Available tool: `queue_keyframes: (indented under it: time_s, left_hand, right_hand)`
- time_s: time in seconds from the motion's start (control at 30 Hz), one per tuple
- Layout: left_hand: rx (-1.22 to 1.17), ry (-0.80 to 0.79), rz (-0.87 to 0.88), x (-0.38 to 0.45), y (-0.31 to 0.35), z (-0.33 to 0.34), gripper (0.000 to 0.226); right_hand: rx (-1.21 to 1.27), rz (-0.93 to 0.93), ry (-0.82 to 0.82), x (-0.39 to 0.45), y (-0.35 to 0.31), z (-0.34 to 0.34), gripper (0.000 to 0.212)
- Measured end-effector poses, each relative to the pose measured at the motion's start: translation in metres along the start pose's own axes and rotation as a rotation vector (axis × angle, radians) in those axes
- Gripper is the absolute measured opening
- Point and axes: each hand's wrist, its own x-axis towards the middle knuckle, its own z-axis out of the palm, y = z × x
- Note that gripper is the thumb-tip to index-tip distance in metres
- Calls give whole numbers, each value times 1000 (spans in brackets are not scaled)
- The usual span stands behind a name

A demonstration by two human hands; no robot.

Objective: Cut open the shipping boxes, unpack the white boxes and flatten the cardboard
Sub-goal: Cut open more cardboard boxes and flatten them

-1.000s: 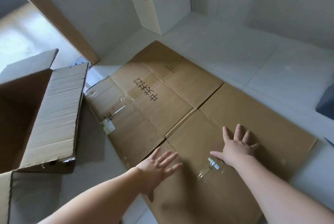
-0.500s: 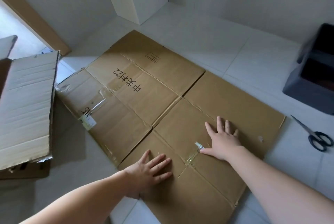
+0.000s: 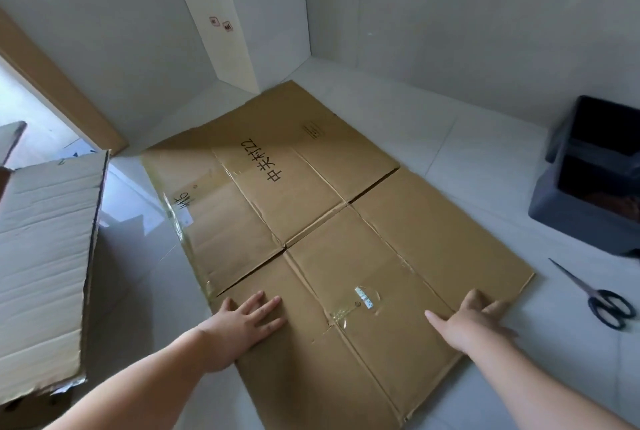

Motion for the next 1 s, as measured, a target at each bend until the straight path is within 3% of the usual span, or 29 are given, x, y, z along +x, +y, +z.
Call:
queue_keyframes:
  time_s: [0.13, 0.4, 0.67, 0.73, 0.8, 0.9, 1.0]
  left_hand:
    - [13, -23, 7, 11, -8, -2, 100]
    - [81, 1, 47, 24, -37, -8, 106]
    - [-3, 156, 141, 30, -51, -14, 115]
    - [-137, 253, -5, 33, -40, -13, 107]
    - [-362, 346, -333, 35, -34, -10, 100]
    - [-941, 426, -930, 37, -32, -10, 107]
    - [-1460, 417, -1196, 44, -40, -12, 110]
  right_hand:
    - [-69, -138, -6, -11, -15, -5, 111]
    - [-144, -108, -112, -30, -27, -6, 139]
    - [-69, -315, 7, -35, -61, -36, 111]
    - [-33, -257, 43, -30, -61, -33, 112]
    - [57, -120, 80, -23, -50, -28, 119]
    - [251, 64, 156, -18, -33, -21, 128]
    - [258, 109, 165, -18, -31, -21, 122]
